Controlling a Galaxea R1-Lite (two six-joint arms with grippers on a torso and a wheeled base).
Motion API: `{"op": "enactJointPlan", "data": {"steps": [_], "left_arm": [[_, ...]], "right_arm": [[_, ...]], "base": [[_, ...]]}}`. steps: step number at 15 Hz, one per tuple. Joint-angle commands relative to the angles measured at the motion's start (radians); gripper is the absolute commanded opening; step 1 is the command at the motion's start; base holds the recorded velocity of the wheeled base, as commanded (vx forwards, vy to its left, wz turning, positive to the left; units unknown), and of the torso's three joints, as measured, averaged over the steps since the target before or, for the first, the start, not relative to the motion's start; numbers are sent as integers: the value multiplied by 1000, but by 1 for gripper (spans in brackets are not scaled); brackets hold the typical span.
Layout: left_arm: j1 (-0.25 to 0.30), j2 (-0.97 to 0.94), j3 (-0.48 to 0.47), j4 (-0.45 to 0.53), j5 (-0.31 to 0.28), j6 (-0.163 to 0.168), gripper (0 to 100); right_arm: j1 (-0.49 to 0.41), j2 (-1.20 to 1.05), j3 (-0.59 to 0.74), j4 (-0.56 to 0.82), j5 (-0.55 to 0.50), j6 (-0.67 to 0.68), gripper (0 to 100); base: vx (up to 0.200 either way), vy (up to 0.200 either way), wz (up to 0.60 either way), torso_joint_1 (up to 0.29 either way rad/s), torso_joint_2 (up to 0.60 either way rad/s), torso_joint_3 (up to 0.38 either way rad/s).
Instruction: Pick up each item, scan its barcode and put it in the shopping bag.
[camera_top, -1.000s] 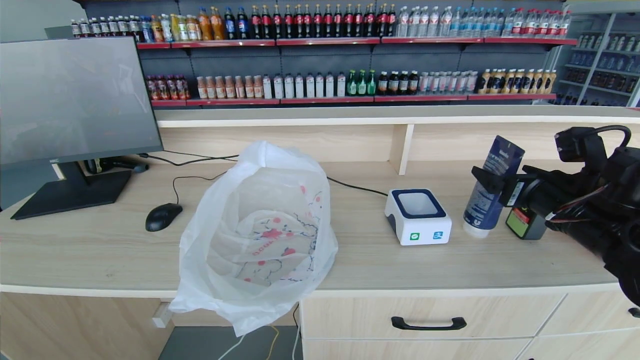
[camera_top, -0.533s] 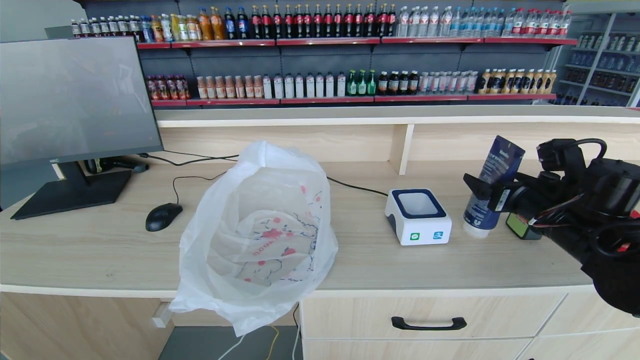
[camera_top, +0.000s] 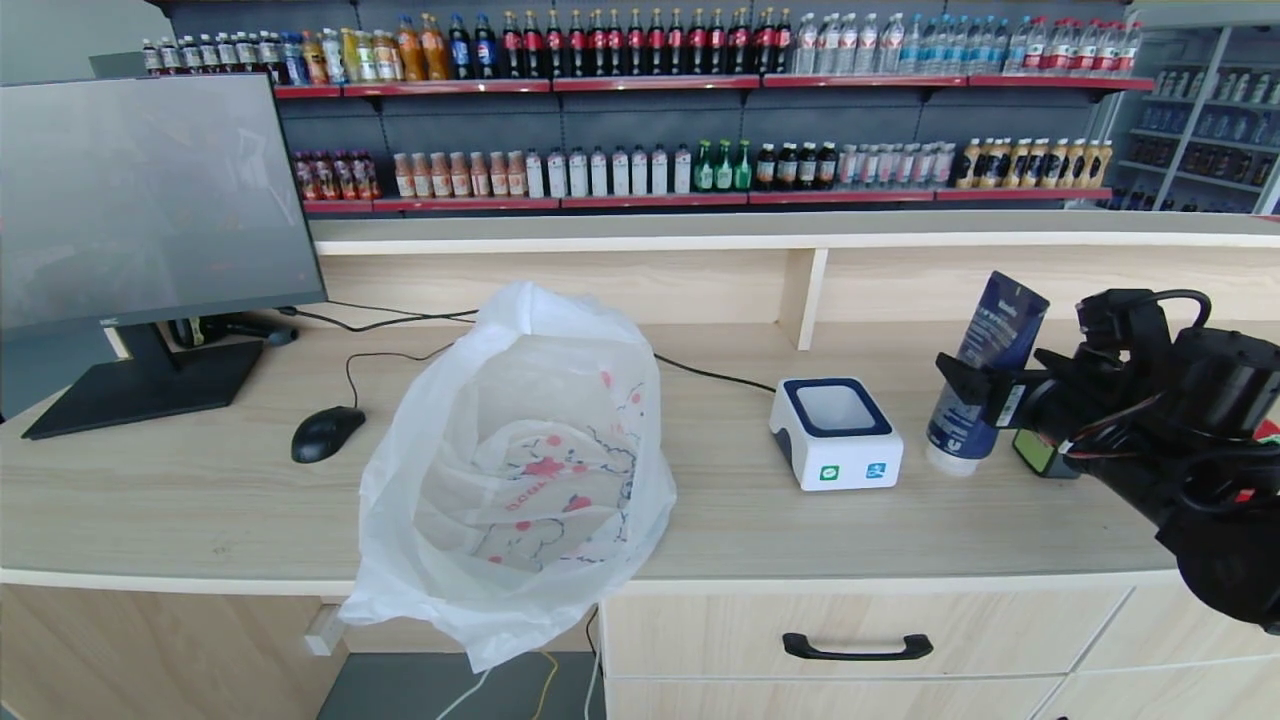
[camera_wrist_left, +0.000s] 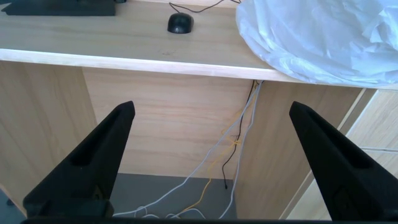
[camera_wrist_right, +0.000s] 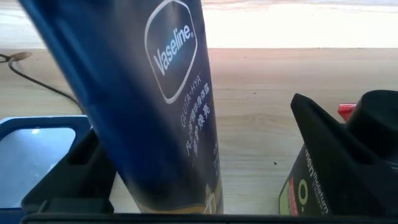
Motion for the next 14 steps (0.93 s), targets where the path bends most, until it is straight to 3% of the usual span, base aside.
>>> {"op": "enactJointPlan", "data": {"steps": [1,8,14], "left_arm": [[0,0,0,0,0,0,100],[0,0,0,0,0,0,100],[0,0,0,0,0,0,100]], "right_arm": [[2,14,6,-10,0,-1,100],[69,-27,70,-43,-9,-19,100],[71,8,70,-62,-15,-21,100]], "base": [[0,0,0,0,0,0],[0,0,0,0,0,0],[0,0,0,0,0,0]]}}
